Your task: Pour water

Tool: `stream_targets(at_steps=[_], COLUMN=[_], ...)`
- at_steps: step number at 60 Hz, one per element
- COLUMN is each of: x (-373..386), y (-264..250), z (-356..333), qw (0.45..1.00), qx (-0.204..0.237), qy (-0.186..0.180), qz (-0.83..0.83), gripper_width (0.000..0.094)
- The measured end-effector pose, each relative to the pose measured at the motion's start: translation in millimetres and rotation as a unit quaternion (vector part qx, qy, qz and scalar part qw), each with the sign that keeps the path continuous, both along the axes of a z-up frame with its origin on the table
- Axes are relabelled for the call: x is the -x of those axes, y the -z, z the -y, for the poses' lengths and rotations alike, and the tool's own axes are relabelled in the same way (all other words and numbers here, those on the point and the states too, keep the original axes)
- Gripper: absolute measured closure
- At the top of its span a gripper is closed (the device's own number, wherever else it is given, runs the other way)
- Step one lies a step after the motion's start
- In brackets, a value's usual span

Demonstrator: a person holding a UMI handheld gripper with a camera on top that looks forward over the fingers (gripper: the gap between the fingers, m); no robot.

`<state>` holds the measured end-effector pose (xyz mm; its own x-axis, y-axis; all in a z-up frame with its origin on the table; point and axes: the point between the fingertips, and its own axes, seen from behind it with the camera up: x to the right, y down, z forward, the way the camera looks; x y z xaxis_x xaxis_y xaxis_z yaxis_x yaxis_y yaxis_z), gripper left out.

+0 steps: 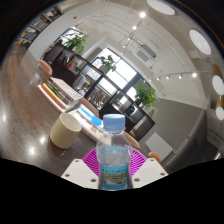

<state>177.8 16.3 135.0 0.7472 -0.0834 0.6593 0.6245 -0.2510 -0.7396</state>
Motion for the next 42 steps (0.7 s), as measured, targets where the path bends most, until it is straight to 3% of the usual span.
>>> stream_targets(at_steps=[15, 34, 42], x=[6, 48, 51], y=[-41, -43, -35], z=[-83, -123, -134], qw=[0.937, 0.77, 0.709], qx=[0.013, 0.014, 0.023], qy=[-0.024, -0.079, -0.084], qz=[0.348, 0.633, 0.7], gripper_width=[0.0612, 0.0613, 0.0615])
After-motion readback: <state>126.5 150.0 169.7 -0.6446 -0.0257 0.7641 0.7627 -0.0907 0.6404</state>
